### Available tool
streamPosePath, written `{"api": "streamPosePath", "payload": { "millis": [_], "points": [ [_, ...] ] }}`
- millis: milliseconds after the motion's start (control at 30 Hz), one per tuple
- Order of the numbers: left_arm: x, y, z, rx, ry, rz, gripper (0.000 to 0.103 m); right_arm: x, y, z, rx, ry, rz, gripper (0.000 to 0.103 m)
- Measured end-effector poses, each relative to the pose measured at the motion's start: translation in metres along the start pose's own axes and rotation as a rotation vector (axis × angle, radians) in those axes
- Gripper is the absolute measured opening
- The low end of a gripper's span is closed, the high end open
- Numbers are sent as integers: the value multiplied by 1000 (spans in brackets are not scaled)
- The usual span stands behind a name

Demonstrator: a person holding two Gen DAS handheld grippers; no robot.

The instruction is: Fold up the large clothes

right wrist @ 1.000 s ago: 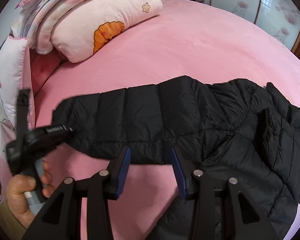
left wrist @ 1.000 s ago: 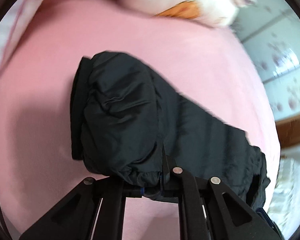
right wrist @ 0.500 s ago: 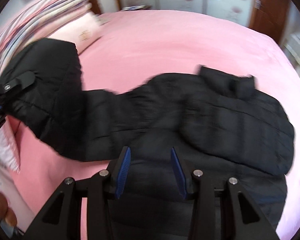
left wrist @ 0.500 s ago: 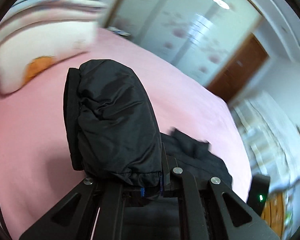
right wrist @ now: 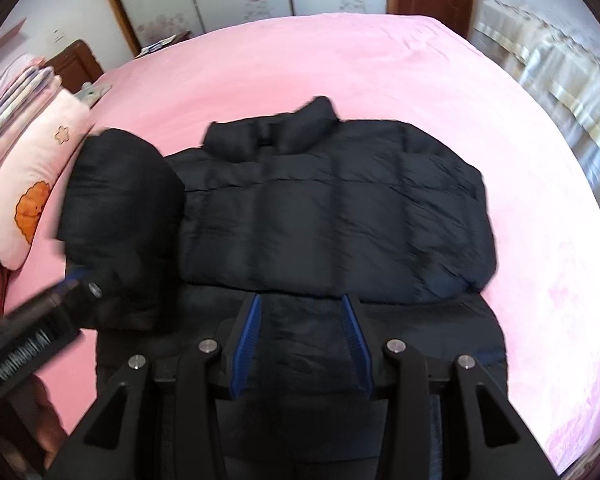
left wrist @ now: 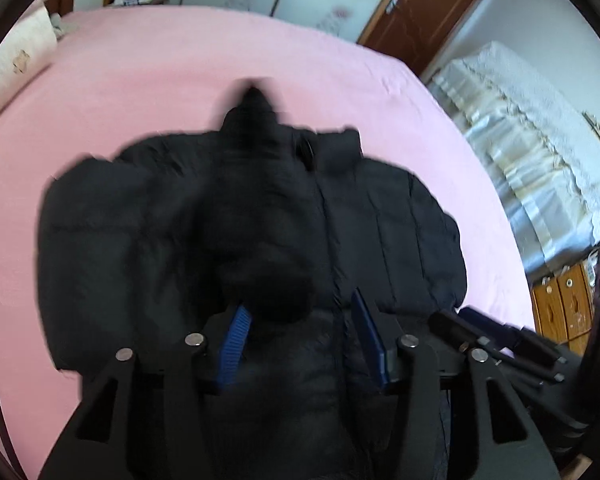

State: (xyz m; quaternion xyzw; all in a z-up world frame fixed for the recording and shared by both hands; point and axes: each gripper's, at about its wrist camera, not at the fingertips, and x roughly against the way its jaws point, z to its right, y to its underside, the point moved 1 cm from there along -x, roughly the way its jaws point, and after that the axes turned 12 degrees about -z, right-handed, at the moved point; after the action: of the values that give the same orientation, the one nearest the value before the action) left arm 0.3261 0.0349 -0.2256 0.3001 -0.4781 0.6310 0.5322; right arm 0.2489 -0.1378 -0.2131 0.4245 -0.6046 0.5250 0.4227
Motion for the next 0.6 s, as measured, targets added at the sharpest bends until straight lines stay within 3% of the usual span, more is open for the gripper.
{"api": "streamPosePath", "payload": {
  "millis": [233, 400, 467, 600],
  "points": [
    [17, 45, 7, -16, -38, 23, 52, -1, -3, 17, 11, -46, 1, 42],
    [46, 57, -33, 104, -110, 73, 53, -6, -18, 12, 21, -113, -1, 42],
    [54, 64, -56, 168, -142, 90, 62, -11, -27, 10, 24, -144, -1, 42],
    [54, 83, -108, 311, -219, 71, 63, -25, -50, 8, 30, -150, 12, 42]
  ]
}}
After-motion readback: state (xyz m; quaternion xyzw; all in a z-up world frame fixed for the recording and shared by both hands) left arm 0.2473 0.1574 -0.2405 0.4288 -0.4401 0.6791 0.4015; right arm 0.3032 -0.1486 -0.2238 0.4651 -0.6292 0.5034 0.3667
